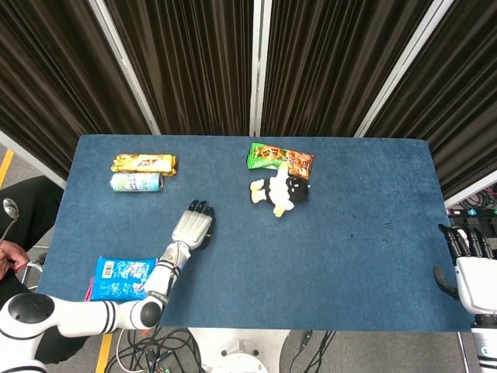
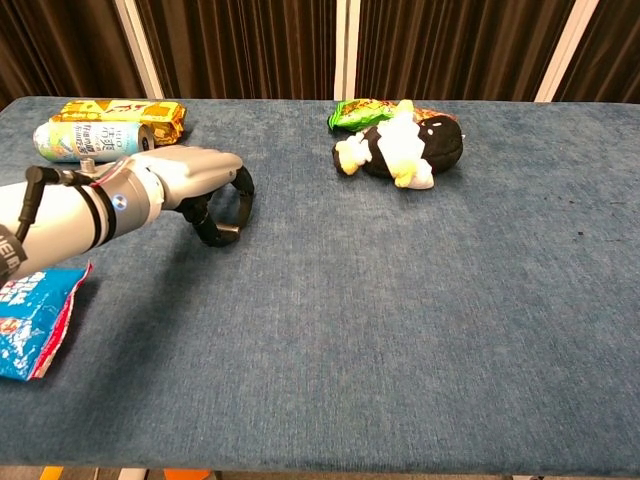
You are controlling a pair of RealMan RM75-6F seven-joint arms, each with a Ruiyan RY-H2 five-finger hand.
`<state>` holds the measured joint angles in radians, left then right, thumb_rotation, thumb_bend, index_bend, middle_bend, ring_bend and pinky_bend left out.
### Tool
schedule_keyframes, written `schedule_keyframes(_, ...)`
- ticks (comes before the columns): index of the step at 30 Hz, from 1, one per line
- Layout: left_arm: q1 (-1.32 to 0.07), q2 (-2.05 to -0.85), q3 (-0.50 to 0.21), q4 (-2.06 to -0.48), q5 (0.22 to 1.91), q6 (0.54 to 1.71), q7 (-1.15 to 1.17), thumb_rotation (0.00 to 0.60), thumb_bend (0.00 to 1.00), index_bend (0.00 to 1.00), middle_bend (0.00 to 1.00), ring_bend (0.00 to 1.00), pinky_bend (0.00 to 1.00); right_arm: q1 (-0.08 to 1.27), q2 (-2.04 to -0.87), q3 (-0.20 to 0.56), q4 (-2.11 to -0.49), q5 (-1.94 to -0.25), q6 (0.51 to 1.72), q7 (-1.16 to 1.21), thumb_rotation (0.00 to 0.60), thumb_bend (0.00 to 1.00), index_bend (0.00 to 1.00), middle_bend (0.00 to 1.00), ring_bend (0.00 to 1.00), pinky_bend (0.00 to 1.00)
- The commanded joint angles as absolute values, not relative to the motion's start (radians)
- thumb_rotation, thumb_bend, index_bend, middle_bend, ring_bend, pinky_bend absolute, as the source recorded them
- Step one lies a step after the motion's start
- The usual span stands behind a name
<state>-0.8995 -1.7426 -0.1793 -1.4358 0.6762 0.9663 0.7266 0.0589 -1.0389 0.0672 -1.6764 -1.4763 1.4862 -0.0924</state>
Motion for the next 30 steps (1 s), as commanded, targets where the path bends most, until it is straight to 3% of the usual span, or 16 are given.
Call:
schedule_keyframes(1,-0.901,-1.746,-0.181,-1.431,0.675,0.970,0.718,0.600,0.38,0.51,0.18,0.02,0.00,0.058,-1.039,0.067,-1.676,-1.475,1.487,-0.091,0.600,0.28,0.08,0.15,0.00,0.02)
schedule_keyframes(12,-0.894,-1.749,-0.170,-1.423,0.693,0.978,0.689,0.600,0.42,0.54,0.19,0.02,0.00,0.057,-1.040,0.068,-1.671,-1.476,1.487,-0.085,0.600,0.28,0.08,0.15,0.00,0.02)
schedule_keyframes(21,-0.845,-1.699,-0.210,-1.488,0.804,0.999,0.511,0.600,0.42,0.54,0.19,0.02,0.00,0.058,-1.040,0.068,-1.671,-1.478,1.486,-0.085,0.600,0.28,0.08,0.15,0.00,0.02)
schedule_keyframes(30,-0.836,-1.676,-0.233,-1.474,0.806,0.957,0.426,0.600,0.42,0.54,0.19,0.02,0.00,0.058,-1.040,0.068,-1.673,-1.478,1.485,-0.088,0.600,0.28,0.08,0.15,0.00,0.02)
